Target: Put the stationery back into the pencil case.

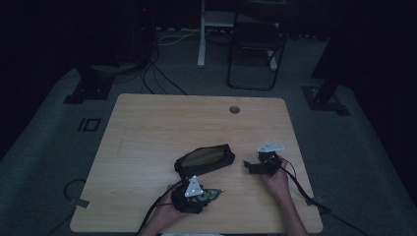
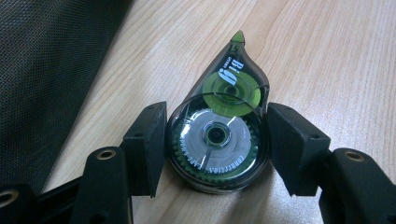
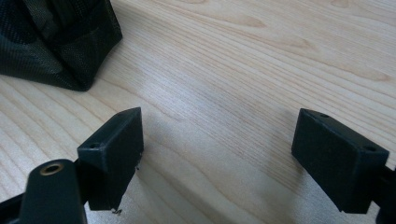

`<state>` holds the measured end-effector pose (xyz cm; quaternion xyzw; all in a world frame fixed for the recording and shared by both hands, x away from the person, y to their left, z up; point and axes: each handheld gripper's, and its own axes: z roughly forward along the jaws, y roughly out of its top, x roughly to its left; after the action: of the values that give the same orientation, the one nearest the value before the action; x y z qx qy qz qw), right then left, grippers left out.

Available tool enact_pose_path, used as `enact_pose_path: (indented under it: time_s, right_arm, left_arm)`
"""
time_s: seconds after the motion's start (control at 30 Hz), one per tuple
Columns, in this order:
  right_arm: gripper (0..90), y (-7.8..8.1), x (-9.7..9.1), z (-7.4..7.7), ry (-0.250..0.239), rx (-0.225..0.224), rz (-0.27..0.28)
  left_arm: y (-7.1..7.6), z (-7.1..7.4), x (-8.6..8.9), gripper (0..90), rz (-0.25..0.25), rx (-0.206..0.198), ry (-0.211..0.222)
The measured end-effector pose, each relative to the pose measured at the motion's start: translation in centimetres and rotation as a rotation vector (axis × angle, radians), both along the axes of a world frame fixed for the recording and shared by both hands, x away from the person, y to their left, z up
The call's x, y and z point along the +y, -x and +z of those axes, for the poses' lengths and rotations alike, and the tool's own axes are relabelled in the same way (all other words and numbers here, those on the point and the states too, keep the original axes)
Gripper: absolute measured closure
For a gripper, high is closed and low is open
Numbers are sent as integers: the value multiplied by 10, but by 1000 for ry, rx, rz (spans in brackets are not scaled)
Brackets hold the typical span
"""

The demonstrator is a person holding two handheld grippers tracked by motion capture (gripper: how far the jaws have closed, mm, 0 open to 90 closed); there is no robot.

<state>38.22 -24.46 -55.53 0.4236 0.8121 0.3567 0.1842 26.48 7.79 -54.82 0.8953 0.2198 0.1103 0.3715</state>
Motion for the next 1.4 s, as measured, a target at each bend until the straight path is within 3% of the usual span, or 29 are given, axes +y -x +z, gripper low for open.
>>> enact_pose_path:
  time_s: [0.33,1.4]
  right_arm:
    - [166,0,0,0,0,0,0]
    - [166,0,0,0,0,0,0]
  left_arm:
    - [1,7,4,415,6,-13,35]
    - [0,27,12,415,1,-38,77]
